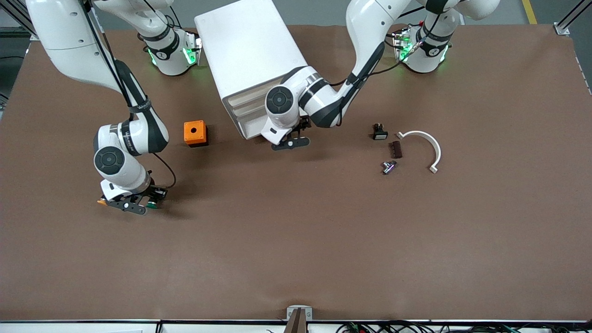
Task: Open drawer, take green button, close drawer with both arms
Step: 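Push the drawer shut with the left gripper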
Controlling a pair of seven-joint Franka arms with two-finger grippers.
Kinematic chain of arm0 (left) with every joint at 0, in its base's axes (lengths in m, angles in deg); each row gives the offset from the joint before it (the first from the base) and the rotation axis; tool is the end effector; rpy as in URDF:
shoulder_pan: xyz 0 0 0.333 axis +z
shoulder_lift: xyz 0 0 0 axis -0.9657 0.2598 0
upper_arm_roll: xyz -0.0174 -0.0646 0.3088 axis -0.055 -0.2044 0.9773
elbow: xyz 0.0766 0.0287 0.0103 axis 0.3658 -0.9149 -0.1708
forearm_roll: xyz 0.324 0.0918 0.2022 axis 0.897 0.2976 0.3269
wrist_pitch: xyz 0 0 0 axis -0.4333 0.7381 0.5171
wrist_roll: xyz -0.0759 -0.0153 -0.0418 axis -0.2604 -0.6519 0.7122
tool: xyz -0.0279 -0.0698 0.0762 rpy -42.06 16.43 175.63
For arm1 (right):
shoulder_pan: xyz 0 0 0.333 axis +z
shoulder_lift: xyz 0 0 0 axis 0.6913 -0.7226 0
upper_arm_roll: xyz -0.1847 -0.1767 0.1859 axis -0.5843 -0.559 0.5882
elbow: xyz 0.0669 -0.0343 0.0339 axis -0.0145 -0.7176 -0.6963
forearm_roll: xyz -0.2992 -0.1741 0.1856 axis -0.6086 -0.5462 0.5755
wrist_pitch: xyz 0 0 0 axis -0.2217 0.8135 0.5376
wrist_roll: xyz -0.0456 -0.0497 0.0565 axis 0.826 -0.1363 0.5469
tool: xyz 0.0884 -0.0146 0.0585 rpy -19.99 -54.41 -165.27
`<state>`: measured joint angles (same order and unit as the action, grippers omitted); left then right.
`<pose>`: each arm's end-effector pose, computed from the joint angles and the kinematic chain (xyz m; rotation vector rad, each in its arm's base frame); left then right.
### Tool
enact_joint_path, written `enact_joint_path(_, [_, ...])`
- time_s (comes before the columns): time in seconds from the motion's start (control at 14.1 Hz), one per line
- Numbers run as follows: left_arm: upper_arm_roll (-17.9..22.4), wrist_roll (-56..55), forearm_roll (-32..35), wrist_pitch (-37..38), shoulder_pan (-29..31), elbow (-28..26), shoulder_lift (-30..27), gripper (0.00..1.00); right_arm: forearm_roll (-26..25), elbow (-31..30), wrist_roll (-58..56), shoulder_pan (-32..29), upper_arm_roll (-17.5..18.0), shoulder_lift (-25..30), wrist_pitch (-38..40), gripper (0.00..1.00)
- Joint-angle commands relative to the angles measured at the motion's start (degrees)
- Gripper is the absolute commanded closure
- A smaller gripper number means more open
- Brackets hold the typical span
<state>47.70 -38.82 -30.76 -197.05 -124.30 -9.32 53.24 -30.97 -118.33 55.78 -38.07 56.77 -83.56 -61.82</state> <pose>0.3947 -0.5673 0.2267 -3.0714 -0.2073 0.3896 0.5952 0.0340 0.1857 2.9604 -0.3869 0.0420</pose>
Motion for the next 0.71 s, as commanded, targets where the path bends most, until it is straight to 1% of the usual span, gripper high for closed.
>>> enact_joint_path(0.0, [-1.2, -0.5, -0.2, 0.2, -0.5, 0.6, -0.2, 0.0, -1.5, 0.1, 1.4, -0.1, 0.1, 0.0, -0.3, 1.0])
enact_joint_path(0.21, [-2.0, -0.5, -4.0, 0.2, -0.6, 0.5, -0.1, 0.0, -1.6, 0.3, 1.4, -0.4, 0.1, 0.0, -0.4, 1.0])
enact_joint_path(0.42, [-2.1, -0.3, -4.7, 0.2, -0.5, 0.3, -0.2, 0.0, -1.6, 0.6, 1.4, -0.7, 0.1, 0.0, -0.4, 1.0])
enact_joint_path(0.64, [-2.1, -0.3, -7.3, 0.2, -0.5, 0.3, -0.1, 0.0, -1.6, 0.6, 1.4, -0.7, 0.1, 0.0, -0.4, 1.0])
